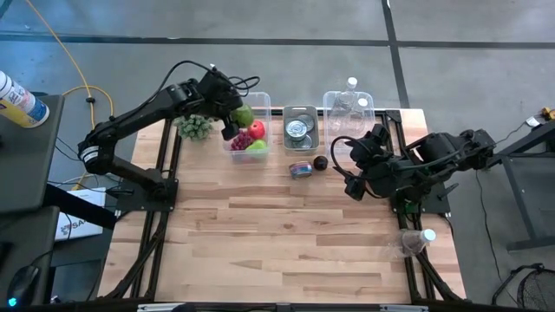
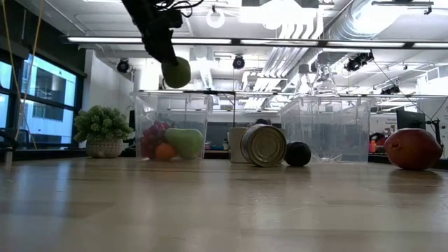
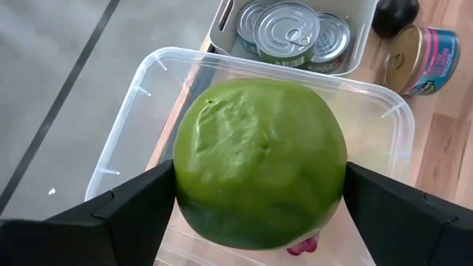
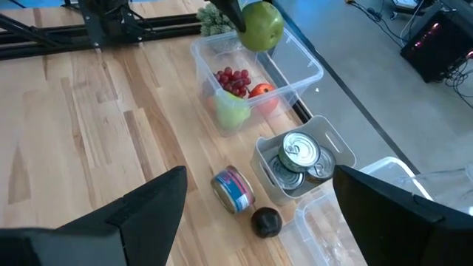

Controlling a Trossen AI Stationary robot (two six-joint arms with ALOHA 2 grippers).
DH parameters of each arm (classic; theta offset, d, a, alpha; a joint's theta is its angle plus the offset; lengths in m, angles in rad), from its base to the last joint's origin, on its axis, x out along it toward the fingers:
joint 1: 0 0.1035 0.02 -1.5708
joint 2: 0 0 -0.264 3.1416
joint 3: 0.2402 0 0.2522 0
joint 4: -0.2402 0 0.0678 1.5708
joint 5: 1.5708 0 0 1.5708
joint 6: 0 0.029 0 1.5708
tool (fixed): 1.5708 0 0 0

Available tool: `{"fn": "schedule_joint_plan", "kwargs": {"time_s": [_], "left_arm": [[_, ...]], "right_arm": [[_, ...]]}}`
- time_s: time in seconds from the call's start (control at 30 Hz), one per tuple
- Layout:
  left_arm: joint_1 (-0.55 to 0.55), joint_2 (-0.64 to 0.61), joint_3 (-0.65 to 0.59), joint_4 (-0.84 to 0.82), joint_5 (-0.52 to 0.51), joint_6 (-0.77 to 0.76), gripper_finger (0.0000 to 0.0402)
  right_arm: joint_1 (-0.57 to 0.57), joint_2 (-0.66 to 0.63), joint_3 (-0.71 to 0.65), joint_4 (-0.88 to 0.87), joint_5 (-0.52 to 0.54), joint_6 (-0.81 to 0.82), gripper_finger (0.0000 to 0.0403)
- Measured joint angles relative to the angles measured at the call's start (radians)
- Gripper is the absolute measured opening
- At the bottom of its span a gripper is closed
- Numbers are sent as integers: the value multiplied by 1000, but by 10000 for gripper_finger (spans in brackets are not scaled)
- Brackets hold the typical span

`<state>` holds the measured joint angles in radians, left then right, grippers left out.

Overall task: Pick & Place Food Item
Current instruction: Put the green apple into the left transparent bin

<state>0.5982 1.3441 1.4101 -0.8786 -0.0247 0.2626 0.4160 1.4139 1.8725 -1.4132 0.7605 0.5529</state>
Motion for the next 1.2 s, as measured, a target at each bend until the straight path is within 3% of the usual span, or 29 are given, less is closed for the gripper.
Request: {"fn": "schedule_joint_plan", "kwargs": {"time_s": [0.73, 0.87, 0.97, 1.03, 1.13, 1.2], "left_arm": [[4, 0, -1, 8, -18, -28, 356], [25, 0, -39, 17, -68, 19, 356], [40, 2, -66, 15, -4, -115, 356], [32, 0, -69, 15, 79, -115, 356], [31, -1, -70, 82, 55, -202, 356], [36, -1, -69, 164, 115, -294, 356]], "right_arm": [[0, 0, 0, -2, -3, 26, 329], [0, 0, 0, -2, -4, 27, 329], [0, 0, 0, -2, -4, 29, 329], [0, 0, 0, -2, -4, 30, 329], [0, 0, 0, -2, -3, 29, 329], [0, 0, 0, -1, -3, 30, 329]]}}
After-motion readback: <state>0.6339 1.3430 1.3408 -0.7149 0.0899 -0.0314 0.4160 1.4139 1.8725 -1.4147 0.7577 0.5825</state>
